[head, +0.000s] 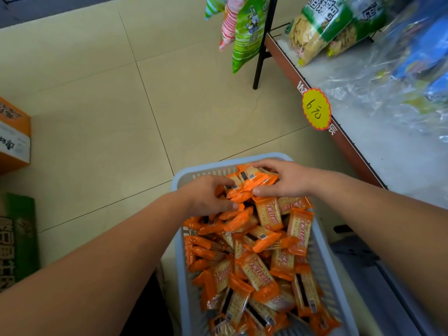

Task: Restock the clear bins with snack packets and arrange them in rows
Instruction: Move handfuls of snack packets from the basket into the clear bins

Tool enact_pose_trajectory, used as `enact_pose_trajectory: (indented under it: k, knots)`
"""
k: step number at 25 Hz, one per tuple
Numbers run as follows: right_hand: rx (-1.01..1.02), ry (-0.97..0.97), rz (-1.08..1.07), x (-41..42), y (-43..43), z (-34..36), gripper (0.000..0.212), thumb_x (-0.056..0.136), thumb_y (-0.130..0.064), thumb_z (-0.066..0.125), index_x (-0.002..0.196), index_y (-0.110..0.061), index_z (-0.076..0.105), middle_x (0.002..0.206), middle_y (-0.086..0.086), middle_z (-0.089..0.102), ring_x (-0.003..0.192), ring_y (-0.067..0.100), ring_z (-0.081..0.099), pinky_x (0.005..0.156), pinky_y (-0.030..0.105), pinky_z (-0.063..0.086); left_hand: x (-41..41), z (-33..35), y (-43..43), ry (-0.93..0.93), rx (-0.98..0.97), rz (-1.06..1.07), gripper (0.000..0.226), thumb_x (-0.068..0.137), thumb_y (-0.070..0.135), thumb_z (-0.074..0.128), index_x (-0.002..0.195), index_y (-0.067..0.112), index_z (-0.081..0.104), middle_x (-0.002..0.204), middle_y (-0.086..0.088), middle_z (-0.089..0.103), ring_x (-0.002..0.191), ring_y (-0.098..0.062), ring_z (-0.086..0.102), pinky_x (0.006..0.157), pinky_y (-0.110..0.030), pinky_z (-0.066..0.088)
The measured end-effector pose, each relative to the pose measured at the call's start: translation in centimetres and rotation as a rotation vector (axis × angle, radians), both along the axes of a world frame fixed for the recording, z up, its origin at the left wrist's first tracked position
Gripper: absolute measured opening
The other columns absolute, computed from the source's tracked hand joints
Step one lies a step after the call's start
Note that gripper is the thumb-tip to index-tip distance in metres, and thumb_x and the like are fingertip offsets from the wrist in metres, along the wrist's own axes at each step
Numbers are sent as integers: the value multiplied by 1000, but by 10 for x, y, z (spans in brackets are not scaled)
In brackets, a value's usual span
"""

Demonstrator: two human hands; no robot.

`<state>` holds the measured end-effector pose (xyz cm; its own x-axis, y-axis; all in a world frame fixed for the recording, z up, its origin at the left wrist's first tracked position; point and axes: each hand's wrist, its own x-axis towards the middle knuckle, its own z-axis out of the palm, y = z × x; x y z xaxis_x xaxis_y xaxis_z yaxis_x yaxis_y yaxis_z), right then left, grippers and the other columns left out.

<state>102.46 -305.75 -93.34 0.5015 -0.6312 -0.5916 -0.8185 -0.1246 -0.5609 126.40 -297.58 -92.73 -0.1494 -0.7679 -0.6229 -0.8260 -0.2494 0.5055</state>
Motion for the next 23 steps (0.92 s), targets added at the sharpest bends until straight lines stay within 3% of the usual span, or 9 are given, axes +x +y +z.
enact_pose_trajectory:
  k: [5, 7, 9, 11, 13, 16, 18, 21, 23]
  knots:
    - [4, 99, 167, 6, -4, -1, 112, 74, -57, 87, 154, -66, 9, 165, -6, 33, 151, 20, 36, 122, 42, 35, -26, -10, 13, -184, -122, -259, 97, 69, 72, 79, 152, 38, 41, 145, 6, 51, 129, -24, 56, 102, -43, 53]
    - [-65, 127, 198, 9, 0, -5, 100, 81, -53, 83, 156, -61, 18, 166, -6, 31, 153, 21, 29, 124, 43, 32, -27, -12, 18, -197, -187, -226, 78, 78, 58, 77, 146, 40, 45, 140, 7, 53, 125, -25, 59, 96, -44, 55]
    - [-118, 71, 141, 8, 2, -6, 85, 84, -48, 82, 154, -54, 35, 159, -5, 44, 145, 20, 41, 120, 42, 37, -21, -11, 18, -156, -238, -169, 63, 87, 49, 70, 145, 39, 47, 140, 6, 58, 125, -26, 59, 97, -40, 54]
    - [-109, -39, 21, 4, 2, -1, 70, 86, -36, 84, 147, -45, 50, 131, -8, 64, 119, 15, 61, 108, 35, 48, -13, -4, 18, -123, -249, -105, 64, 92, 50, 67, 151, 37, 46, 144, 3, 60, 130, -26, 58, 101, -35, 50]
    - [-129, -83, -43, 2, 2, 9, 63, 84, -27, 86, 140, -37, 59, 107, -14, 69, 100, 12, 66, 98, 32, 52, -6, 2, 23, -94, -257, -11, 73, 92, 49, 69, 157, 32, 41, 149, 0, 57, 135, -25, 55, 106, -34, 48]
    - [-186, -98, -68, 3, 5, 27, 64, 81, -26, 89, 138, -35, 63, 109, -12, 72, 101, 12, 68, 97, 31, 53, -4, 12, 35, -85, -314, 48, 73, 88, 44, 68, 155, 29, 43, 143, 1, 62, 129, -26, 58, 104, -36, 51]
    - [-208, -95, -50, 8, 12, 41, 64, 80, -28, 89, 137, -37, 62, 113, -10, 71, 103, 15, 69, 92, 32, 56, -4, 19, 42, -58, -374, 126, 60, 83, 46, 66, 139, 33, 54, 119, 5, 71, 110, -22, 67, 89, -36, 56]
    - [-100, -154, -139, 16, 29, 60, 62, 79, -20, 90, 131, -41, 64, 107, -3, 68, 85, 23, 74, 60, 43, 65, -9, 41, 48, -15, -420, 341, 45, 82, 42, 71, 125, 32, 62, 97, 9, 73, 89, -15, 67, 77, -30, 56]
    - [-71, -186, -194, 16, 43, 67, 64, 77, -17, 91, 130, -41, 66, 108, -1, 68, 82, 20, 72, 50, 37, 61, -10, 54, 59, 12, -393, 412, 44, 79, 43, 73, 121, 33, 65, 95, 11, 72, 87, -14, 69, 79, -34, 59]
